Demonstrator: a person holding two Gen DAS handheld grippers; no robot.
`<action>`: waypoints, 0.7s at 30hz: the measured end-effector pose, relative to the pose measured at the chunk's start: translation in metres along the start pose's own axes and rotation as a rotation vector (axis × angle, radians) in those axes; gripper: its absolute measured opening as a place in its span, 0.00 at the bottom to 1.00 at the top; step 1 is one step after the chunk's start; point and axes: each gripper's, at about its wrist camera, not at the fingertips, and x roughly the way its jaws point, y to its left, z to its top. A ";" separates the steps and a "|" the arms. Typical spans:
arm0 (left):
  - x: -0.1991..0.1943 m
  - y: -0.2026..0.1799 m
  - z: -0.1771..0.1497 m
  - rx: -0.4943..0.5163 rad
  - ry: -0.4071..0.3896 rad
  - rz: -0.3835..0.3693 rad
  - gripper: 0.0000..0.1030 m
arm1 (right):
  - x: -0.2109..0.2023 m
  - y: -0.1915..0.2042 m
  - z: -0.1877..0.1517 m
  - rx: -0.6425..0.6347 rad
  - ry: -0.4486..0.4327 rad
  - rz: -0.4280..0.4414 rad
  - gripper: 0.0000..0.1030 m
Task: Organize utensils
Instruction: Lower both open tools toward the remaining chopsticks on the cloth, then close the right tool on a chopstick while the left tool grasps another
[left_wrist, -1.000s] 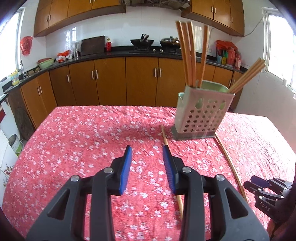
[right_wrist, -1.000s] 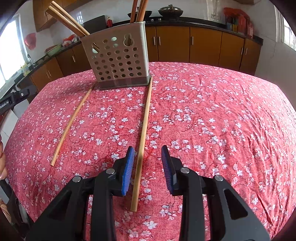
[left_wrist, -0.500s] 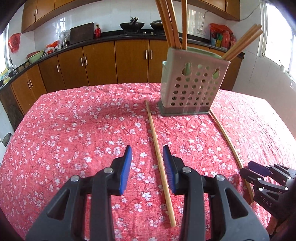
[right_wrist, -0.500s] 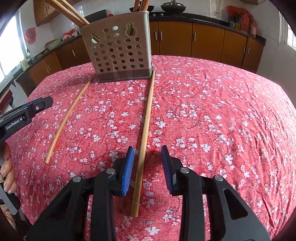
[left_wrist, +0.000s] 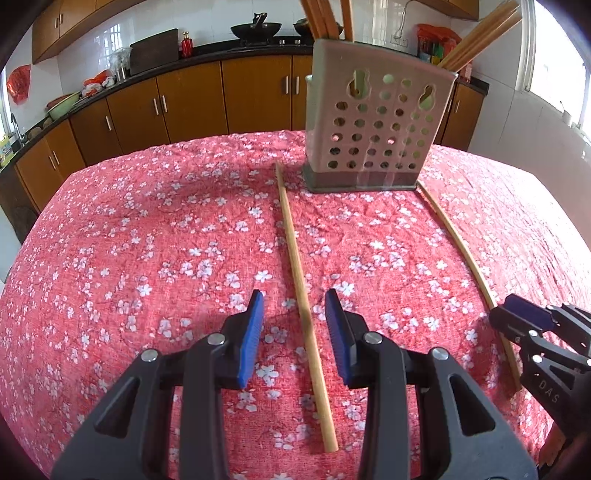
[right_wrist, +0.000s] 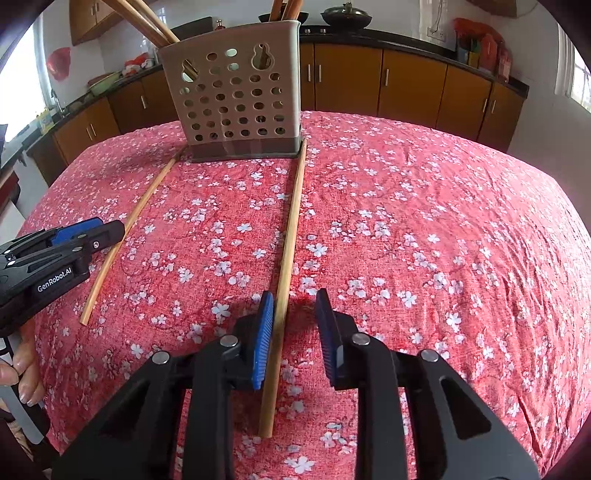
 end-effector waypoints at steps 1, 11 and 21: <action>0.002 0.001 -0.001 -0.003 0.004 0.007 0.31 | 0.000 0.000 0.000 0.000 0.000 0.000 0.24; 0.011 0.021 0.001 -0.029 0.028 0.055 0.08 | -0.002 -0.015 0.001 0.027 -0.011 -0.050 0.08; 0.012 0.054 -0.001 -0.048 0.030 0.059 0.12 | -0.005 -0.056 0.000 0.100 -0.020 -0.111 0.08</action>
